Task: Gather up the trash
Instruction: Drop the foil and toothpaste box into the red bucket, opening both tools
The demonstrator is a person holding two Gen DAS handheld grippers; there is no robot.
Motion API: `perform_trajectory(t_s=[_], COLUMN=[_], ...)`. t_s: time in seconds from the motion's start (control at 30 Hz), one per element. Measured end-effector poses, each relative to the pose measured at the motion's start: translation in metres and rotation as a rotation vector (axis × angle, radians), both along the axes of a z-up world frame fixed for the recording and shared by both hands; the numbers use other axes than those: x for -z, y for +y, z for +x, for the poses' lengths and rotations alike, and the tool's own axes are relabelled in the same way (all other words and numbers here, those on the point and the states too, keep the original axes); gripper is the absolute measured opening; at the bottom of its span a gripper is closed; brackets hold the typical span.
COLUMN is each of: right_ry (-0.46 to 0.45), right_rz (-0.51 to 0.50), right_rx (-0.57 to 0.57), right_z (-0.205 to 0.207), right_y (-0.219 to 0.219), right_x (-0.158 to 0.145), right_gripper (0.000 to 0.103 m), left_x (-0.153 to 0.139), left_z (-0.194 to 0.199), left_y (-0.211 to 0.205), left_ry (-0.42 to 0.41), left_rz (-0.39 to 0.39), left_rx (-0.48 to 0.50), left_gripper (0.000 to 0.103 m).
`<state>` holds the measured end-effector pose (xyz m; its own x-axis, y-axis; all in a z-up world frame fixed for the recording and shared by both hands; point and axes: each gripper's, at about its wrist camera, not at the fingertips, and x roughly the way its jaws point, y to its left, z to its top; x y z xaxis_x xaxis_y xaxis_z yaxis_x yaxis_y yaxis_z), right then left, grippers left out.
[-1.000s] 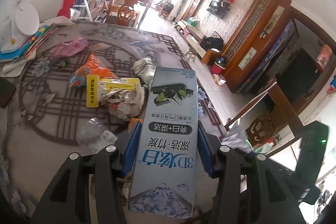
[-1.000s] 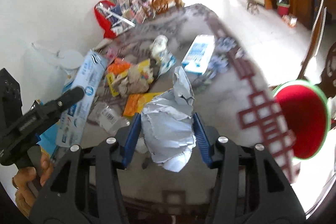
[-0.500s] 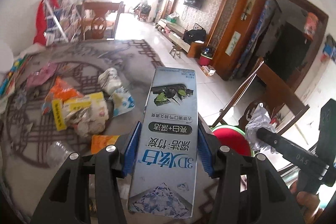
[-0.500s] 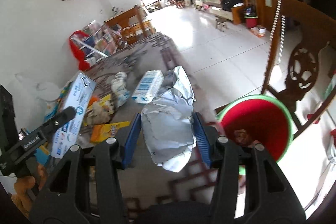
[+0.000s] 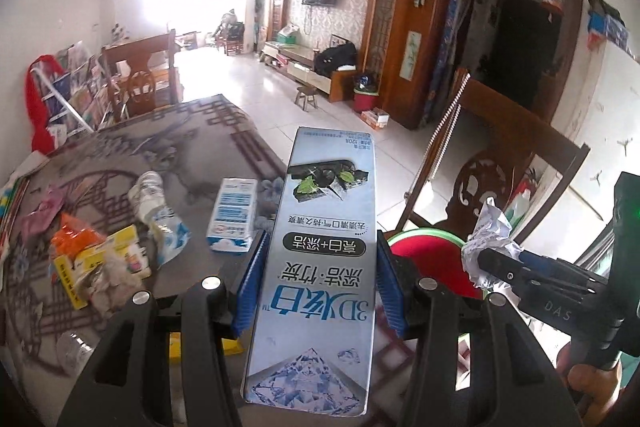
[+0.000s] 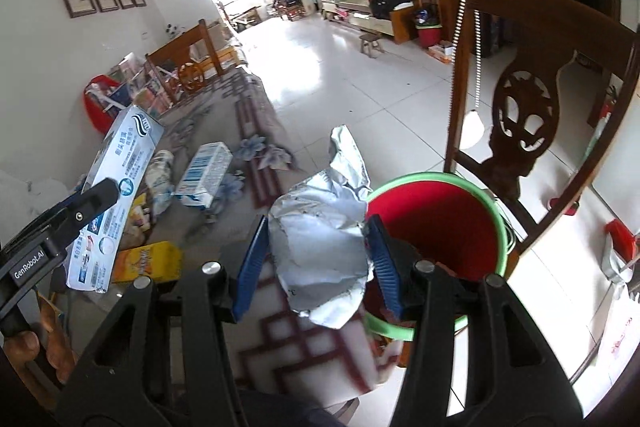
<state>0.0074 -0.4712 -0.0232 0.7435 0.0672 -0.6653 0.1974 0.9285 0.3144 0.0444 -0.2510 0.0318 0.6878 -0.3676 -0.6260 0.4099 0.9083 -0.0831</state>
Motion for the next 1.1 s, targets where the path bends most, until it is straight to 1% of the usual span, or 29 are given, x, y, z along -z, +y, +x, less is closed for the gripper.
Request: perform_trajectory(t_s=[0.23, 0.53, 0.7, 0.8, 0.83, 0.87, 0.9, 0.93, 0.97, 1.1], right_ry=[0.023, 0.066, 0.088, 0.097, 0.095, 0.096, 0.096, 0.093, 0.091, 0.101], right_rz=[0.008, 0.027, 0.03, 0.03, 0.029, 0.025, 0.021, 0.017, 0.015, 0.02], right_rx=[0.077, 0.14, 0.157, 0.167, 0.169, 0.174, 0.182, 0.189, 0.191, 0.195], right_z=[-0.005, -0.01, -0.01, -0.008, -0.008, -0.007, -0.008, -0.008, -0.009, -0.009], right_y=[-0.031, -0.059, -0.065, -0.068, -0.069, -0.069, -0.068, -0.069, -0.07, -0.07], right_x=[0.013, 0.035, 0.045, 0.05, 0.051, 0.051, 0.051, 0.052, 0.051, 0.05], right_gripper=[0.05, 0.05, 0.05, 0.051, 0.058, 0.065, 0.075, 0.077, 0.077, 0.079], left_x=[0.015, 0.034, 0.042, 0.049, 0.051, 0.052, 0.054, 0.055, 0.055, 0.056], left_z=[0.012, 0.025, 0.028, 0.03, 0.031, 0.032, 0.032, 0.03, 0.029, 0.029], left_y=[-0.037, -0.095, -0.113, -0.122, -0.125, -0.126, -0.128, -0.127, -0.125, -0.112], left_ry=[0.037, 0.11, 0.151, 0.171, 0.175, 0.178, 0.176, 0.165, 0.156, 0.158], left_rz=[0.007, 0.034, 0.019, 0.032, 0.035, 0.04, 0.048, 0.049, 0.046, 0.041], left_rx=[0.102, 0.276, 0.317, 0.338, 0.345, 0.35, 0.35, 0.347, 0.343, 0.319], left_gripper=[0.048, 0.048, 0.048, 0.049, 0.049, 0.055, 0.059, 0.065, 0.068, 0.07])
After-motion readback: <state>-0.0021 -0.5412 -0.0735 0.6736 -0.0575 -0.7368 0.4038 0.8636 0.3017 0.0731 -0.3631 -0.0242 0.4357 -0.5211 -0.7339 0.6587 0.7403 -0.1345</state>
